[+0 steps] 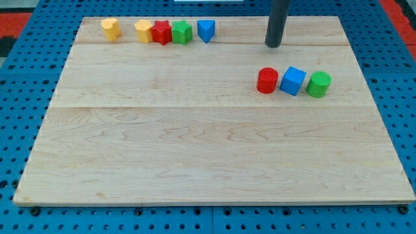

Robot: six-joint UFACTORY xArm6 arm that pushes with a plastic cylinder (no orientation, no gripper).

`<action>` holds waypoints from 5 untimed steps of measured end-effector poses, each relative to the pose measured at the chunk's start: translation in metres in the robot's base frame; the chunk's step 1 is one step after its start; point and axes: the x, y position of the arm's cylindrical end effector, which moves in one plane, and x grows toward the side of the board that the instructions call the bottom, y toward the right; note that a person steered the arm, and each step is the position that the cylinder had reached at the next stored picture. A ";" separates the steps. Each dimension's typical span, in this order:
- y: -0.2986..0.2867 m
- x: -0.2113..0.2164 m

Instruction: Push the blue triangle closer to the red circle

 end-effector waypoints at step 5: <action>-0.163 -0.004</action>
